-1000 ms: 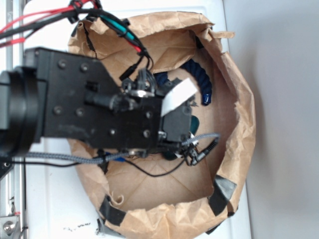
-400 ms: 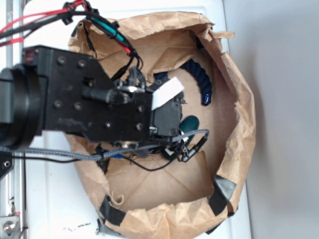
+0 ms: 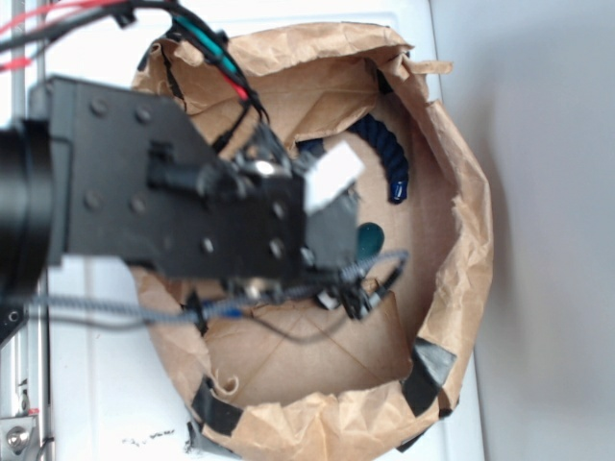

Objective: Grab the plastic pickle.

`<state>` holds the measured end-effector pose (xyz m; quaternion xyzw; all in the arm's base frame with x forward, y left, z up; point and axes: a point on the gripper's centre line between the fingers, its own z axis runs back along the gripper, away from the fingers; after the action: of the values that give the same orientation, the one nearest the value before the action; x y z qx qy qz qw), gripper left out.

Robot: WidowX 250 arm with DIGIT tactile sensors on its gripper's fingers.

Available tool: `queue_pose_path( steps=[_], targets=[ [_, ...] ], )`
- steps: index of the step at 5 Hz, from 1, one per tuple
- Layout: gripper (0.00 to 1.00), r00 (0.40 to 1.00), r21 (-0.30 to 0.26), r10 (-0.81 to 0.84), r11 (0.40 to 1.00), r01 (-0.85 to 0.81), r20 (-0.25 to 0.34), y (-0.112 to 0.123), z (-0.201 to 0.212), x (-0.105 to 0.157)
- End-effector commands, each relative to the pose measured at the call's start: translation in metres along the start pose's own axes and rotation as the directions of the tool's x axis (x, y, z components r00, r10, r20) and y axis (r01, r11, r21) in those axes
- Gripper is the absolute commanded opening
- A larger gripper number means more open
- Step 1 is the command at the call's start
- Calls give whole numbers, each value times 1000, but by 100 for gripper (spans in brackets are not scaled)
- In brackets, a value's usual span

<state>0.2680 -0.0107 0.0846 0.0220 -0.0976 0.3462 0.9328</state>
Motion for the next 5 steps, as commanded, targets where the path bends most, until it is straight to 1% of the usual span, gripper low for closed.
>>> queue_pose_path(
  steps=[1, 2, 3, 4, 5],
  targets=[
    [100, 999, -69, 48, 996, -49, -23, -34, 6, 11],
    [100, 999, -30, 51, 998, -50, 19, -47, -12, 3],
    [100, 999, -20, 40, 999, -39, 18, -41, -21, 6],
    [100, 998, -34, 26, 999, -24, 61, -25, -32, 4],
    [0, 991, -48, 31, 999, -25, 127, -10, -60, 0]
  ],
)
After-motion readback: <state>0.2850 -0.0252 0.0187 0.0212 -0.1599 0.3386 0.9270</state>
